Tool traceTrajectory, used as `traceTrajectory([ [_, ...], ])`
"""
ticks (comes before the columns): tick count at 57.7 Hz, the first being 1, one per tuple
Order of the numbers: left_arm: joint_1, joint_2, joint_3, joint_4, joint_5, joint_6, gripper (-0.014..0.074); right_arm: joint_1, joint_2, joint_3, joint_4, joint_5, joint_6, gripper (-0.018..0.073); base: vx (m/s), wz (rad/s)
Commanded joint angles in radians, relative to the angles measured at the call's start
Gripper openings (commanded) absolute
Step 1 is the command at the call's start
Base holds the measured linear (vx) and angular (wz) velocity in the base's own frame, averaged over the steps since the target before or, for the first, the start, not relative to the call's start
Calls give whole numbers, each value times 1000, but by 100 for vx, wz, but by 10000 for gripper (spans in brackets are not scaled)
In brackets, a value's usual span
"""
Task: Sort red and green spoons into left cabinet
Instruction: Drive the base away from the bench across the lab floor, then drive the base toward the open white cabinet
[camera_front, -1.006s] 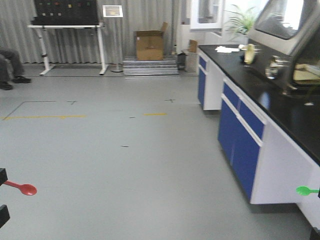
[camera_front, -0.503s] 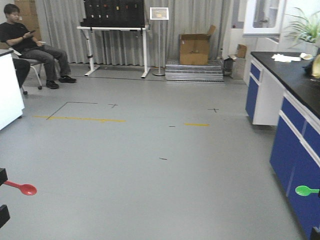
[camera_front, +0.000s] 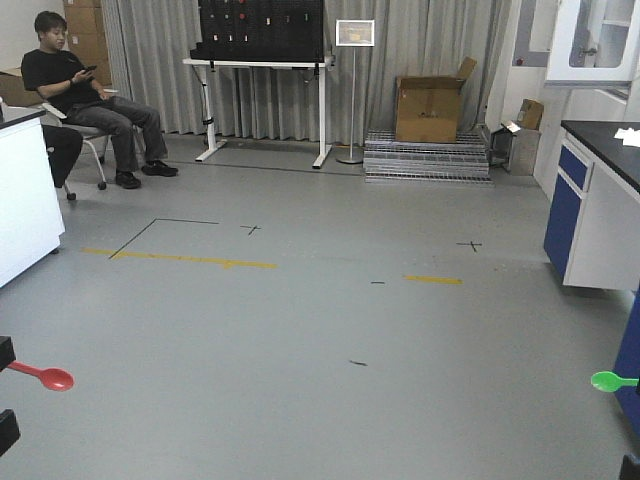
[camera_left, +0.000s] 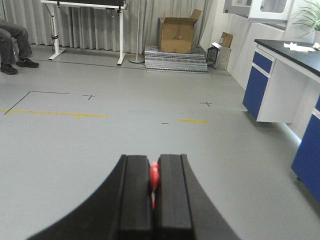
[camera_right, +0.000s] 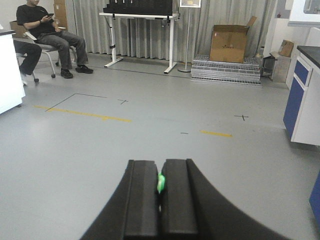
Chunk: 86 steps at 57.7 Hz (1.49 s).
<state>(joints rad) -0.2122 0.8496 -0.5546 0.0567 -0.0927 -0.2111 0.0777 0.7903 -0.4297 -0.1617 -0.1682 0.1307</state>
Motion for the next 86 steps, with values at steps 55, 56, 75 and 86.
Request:
traceTrajectory([
  [55,-6,-8,-29,-2,-73,-2,-6,0,-9,-36,-2,-82,-3,-3,60,-7],
  [56,-6,-8,-29,-2,-73,-2,-6,0,-9,-36,-2,-82,-3,-3,66,-9],
  [75,-6,-8,-29,-2,-71,-2,-6,0,-9,-36,-2,-83,-3,-3,68,-11],
  [86,-6,-8,-29,-2,-71,-2,-6,0,-9,-36,-2,-83,-3,-3,68,-10],
])
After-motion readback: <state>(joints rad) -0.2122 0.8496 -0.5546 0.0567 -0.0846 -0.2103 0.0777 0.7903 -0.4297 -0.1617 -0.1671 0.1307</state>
